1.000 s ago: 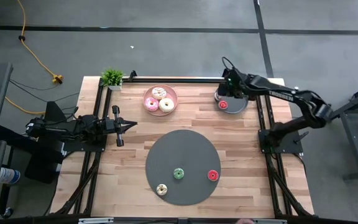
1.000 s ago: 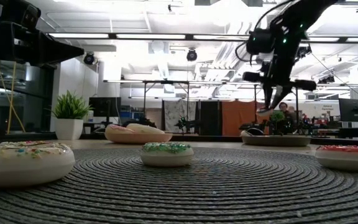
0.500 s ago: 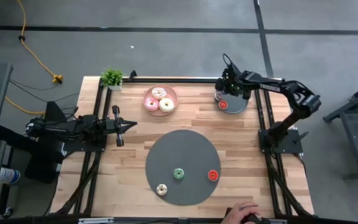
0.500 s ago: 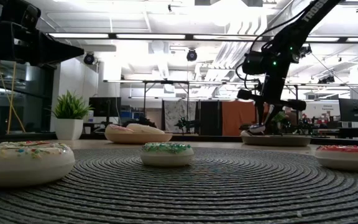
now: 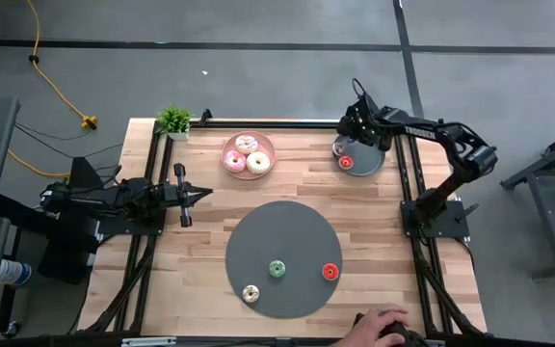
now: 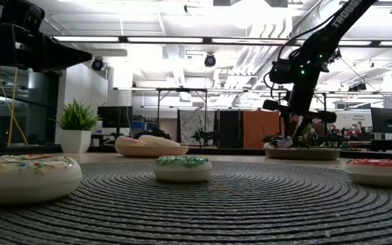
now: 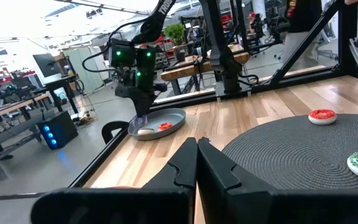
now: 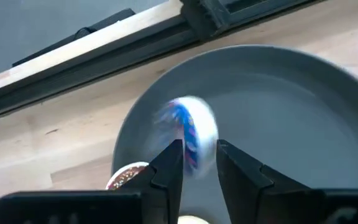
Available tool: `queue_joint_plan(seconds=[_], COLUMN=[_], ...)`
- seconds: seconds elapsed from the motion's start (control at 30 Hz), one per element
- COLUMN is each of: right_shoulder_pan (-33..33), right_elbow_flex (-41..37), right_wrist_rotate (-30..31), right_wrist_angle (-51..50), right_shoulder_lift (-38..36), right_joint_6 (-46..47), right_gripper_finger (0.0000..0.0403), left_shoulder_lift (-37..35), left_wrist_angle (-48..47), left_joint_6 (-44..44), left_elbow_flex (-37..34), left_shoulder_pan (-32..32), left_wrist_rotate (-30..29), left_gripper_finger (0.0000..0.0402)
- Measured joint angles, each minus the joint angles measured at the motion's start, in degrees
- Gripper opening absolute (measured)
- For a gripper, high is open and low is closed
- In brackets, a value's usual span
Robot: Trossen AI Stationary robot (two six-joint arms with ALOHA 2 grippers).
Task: Pick & Place donuts
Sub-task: Put the small blue donut on the gray plate, then put the small orange donut on the gray plate
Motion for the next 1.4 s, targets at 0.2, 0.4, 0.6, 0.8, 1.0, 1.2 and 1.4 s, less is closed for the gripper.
queue_joint_plan(seconds=[0.2, 0.4, 0.6, 0.8, 1.0, 1.2, 1.4], right_shoulder_pan=[-0.27, -0.26, 0.16, 2.31, 6.6, 13.41, 22.44], right_elbow_flex=[0.0, 0.0, 0.0, 0.0, 0.0, 0.0, 0.0], right_wrist_rotate=[-3.13, -3.52, -5.91, -8.35, -11.74, -17.39, -22.69], right_wrist_angle=[2.89, 3.16, 1.45, -5.02, -6.02, -6.81, -8.47], right_shoulder_lift=[2.45, 2.36, 0.06, -1.94, -6.2, -10.32, -13.16], right_joint_6=[-1.32, -1.97, -2.99, -6.29, -12.34, -20.41, -28.72], right_gripper_finger=[0.0112, 0.0132, 0.0136, 0.0136, 0.0136, 0.0136, 0.0136], left_shoulder_lift=[0.0, 0.01, 0.0, 0.0, 0.0, 0.02, 0.0], left_wrist_angle=[0.0, 0.0, 0.0, 0.0, 0.0, 0.0, 0.0], left_joint_6=[0.0, 0.01, 0.02, 0.01, 0.01, 0.02, 0.01], left_elbow_flex=[-0.02, 0.0, 0.0, -0.02, -0.01, -0.02, -0.01], left_shoulder_pan=[0.02, 0.01, 0.02, 0.02, 0.01, 0.0, 0.0], left_wrist_rotate=[0.0, 0.0, 0.0, 0.02, 0.02, 0.02, 0.02], left_gripper_finger=[0.0, 0.0, 0.0, 0.0, 0.0, 0.0, 0.0])
